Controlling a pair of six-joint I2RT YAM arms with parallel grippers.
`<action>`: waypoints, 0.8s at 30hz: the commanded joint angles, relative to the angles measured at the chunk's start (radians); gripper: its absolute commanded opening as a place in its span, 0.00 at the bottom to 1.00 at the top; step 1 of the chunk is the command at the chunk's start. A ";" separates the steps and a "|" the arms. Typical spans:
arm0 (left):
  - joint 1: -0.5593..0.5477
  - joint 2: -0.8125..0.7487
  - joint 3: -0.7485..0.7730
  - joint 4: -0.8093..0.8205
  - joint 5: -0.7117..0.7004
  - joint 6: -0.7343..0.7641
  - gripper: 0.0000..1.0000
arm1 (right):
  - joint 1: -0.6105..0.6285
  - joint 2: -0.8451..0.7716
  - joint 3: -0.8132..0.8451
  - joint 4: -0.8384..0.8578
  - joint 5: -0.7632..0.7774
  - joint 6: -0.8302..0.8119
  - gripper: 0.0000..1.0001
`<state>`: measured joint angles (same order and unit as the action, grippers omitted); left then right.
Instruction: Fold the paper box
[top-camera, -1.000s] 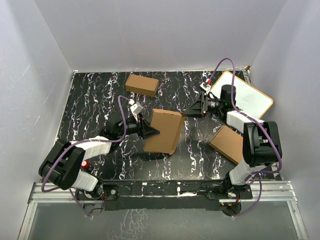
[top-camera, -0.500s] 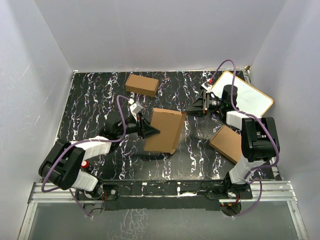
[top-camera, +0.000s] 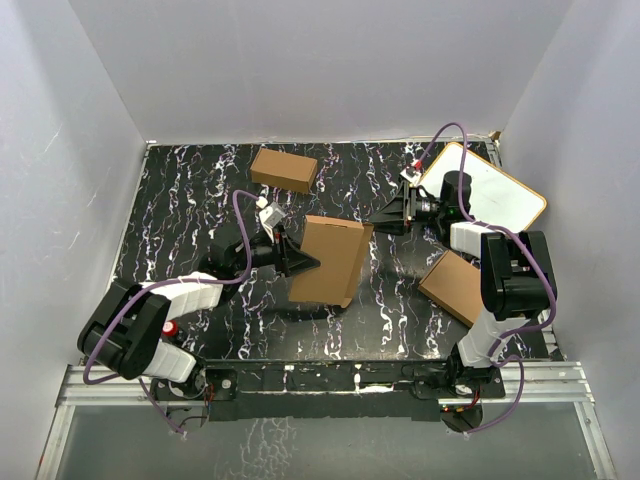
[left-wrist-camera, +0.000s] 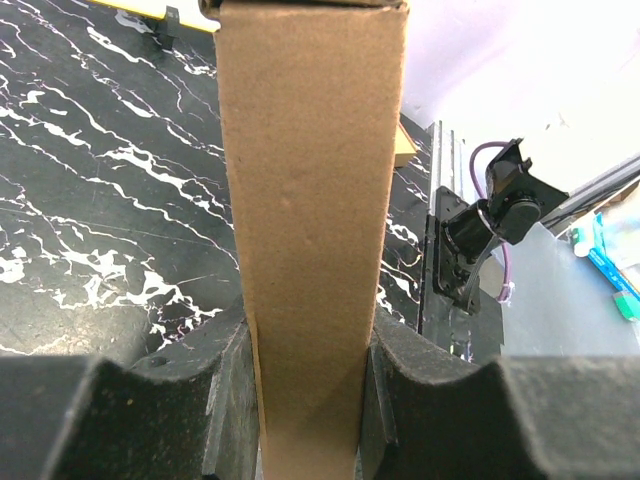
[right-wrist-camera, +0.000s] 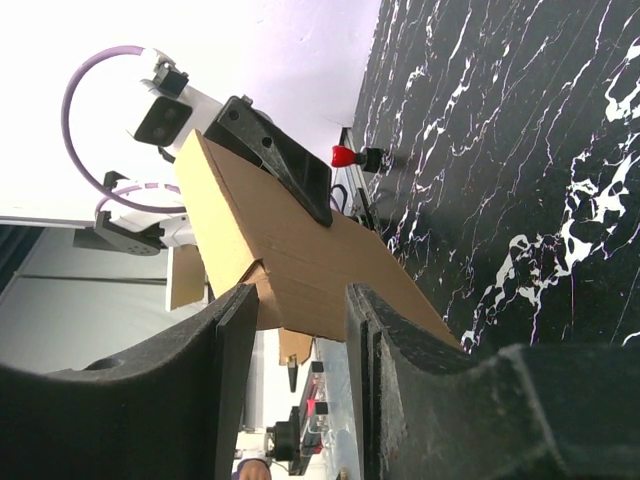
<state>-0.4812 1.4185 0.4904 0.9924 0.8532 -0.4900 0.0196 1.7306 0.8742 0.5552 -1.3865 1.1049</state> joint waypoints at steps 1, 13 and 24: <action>0.004 -0.018 0.034 -0.012 -0.015 0.034 0.00 | 0.009 -0.044 0.026 -0.007 -0.009 -0.051 0.45; 0.009 -0.034 0.036 -0.039 -0.052 0.047 0.00 | 0.024 -0.078 0.032 -0.144 0.032 -0.194 0.45; 0.010 -0.019 0.036 0.001 -0.024 0.017 0.00 | 0.038 -0.067 0.039 -0.164 0.024 -0.246 0.26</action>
<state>-0.4793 1.4185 0.4934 0.9390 0.8127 -0.4656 0.0486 1.6920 0.8753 0.3759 -1.3548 0.8906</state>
